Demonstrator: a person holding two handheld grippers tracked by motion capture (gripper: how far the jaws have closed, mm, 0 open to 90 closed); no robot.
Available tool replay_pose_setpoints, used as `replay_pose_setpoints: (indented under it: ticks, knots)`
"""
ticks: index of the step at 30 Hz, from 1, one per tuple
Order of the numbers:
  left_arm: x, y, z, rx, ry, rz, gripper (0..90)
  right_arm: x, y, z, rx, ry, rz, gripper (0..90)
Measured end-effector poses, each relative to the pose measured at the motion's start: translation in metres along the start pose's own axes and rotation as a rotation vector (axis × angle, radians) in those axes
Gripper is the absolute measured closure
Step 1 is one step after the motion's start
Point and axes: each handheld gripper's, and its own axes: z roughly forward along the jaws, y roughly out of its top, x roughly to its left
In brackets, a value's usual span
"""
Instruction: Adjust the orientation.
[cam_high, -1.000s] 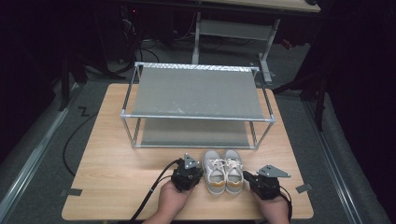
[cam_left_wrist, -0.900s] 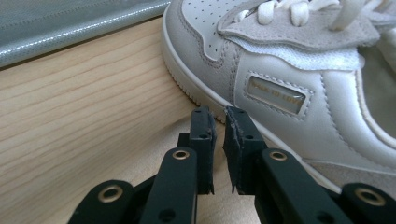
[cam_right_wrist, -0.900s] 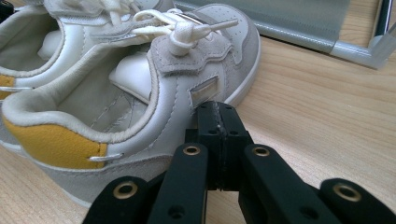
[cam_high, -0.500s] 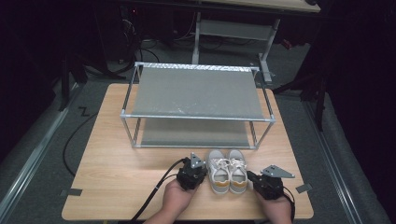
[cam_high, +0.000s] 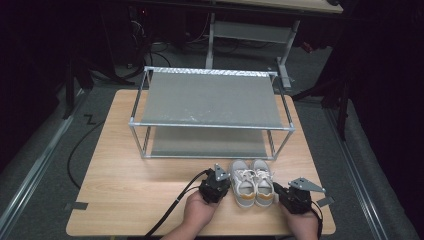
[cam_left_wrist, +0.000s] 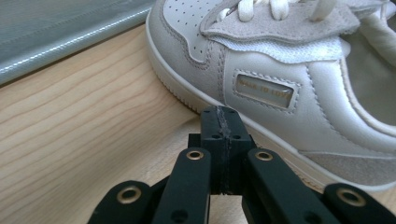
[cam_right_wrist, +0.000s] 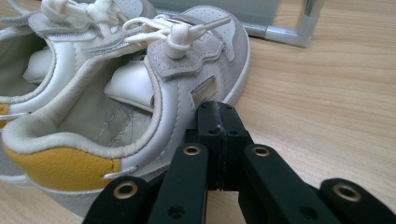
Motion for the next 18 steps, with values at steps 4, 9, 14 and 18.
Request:
replay_pose_setpoints:
  ticks: [4, 9, 14, 18]
  knots:
    - [0.0035, 0.0009, 0.0005, 0.001, 0.003, -0.006, 90.0, 0.0024, -0.0002, -0.0003, 0.005, 0.011, -0.001, 90.0]
    - [0.0045, 0.0009, 0.0006, -0.001, 0.008, -0.008, 90.0, 0.0058, -0.0017, -0.0025, 0.010, 0.017, -0.007, 90.0]
    - [0.0050, 0.0002, -0.0013, 0.003, 0.016, -0.011, 90.0, 0.0069, 0.0010, 0.0023, 0.002, 0.003, -0.003, 90.0]
    - [0.0040, 0.0003, -0.0013, -0.002, 0.012, -0.018, 90.0, 0.0064, 0.0012, 0.0027, 0.001, 0.005, -0.006, 90.0]
